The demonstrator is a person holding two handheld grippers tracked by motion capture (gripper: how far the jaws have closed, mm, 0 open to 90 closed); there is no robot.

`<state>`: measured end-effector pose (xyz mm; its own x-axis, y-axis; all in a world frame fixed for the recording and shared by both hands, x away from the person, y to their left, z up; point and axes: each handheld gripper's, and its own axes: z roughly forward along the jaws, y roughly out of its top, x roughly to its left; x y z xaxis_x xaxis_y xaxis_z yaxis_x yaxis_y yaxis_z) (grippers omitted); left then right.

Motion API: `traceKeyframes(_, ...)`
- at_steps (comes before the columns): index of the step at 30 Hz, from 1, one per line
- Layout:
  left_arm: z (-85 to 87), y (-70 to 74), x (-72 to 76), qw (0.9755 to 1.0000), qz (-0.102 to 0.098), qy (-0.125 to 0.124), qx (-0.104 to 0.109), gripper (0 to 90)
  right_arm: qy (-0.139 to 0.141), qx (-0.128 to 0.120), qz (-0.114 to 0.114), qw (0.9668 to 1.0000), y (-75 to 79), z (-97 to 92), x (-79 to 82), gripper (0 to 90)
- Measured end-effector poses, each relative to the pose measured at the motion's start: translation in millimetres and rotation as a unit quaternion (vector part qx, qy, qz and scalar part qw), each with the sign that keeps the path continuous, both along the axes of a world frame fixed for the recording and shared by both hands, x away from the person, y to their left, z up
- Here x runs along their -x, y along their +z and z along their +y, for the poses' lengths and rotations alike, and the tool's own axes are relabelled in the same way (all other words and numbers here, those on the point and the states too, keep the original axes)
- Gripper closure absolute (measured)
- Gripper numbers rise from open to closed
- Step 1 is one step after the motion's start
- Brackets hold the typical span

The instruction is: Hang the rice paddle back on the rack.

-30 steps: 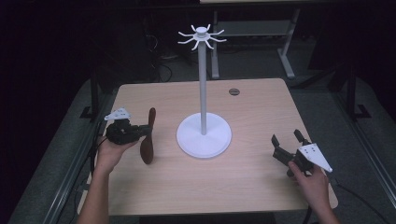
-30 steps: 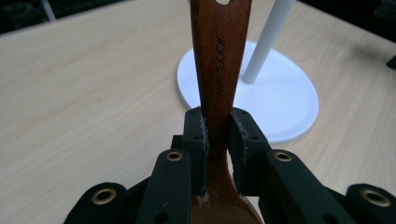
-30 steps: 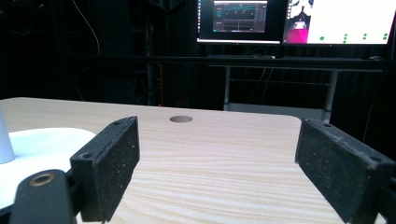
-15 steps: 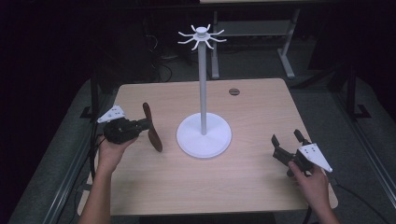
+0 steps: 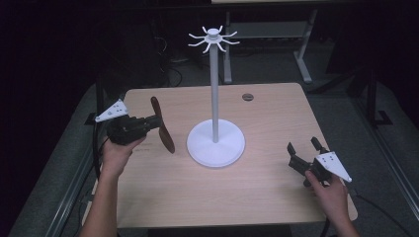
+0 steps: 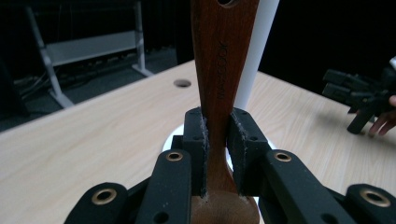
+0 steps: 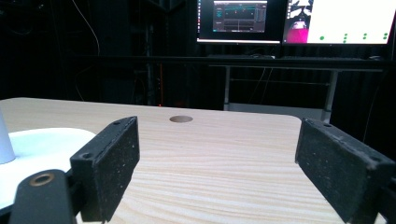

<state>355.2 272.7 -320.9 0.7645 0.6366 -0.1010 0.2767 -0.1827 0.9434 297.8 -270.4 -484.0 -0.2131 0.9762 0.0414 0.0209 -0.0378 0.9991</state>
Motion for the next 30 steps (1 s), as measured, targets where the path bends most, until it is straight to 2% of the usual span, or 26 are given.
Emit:
traceKeyframes(9, -12.8, 35.2, -7.0, 0.9997, -0.016, -0.019, 0.002, 77.5, 0.0, 0.001, -0.001, 1.0, 0.0, 0.2, 0.0, 13.0)
traceKeyframes(10, -16.8, 42.4, -8.5, 0.9994, -0.023, -0.025, 0.003, 77.5, 0.0, 0.0, -0.001, 1.0, 0.0, 0.2, 0.0, 13.0)
traceKeyframes(14, -22.5, 53.8, -10.7, 0.999, -0.029, -0.032, 0.007, 77.5, 0.0, 0.0, -0.001, 1.0, 0.0, 0.2, 0.0, 13.0)
traceKeyframes(25, -45.0, 91.5, -23.4, 0.9966, -0.05, -0.065, 0.015, 77.4, 0.0, 0.001, -0.001, 1.0, 0.0, 0.1, 0.0, 13.0)
traceKeyframes(30, -56.6, 105.5, -27.4, 0.9953, -0.06, -0.076, 0.011, 77.4, 0.0, 0.0, -0.001, 1.0, 0.0, 0.1, 0.0, 13.0)
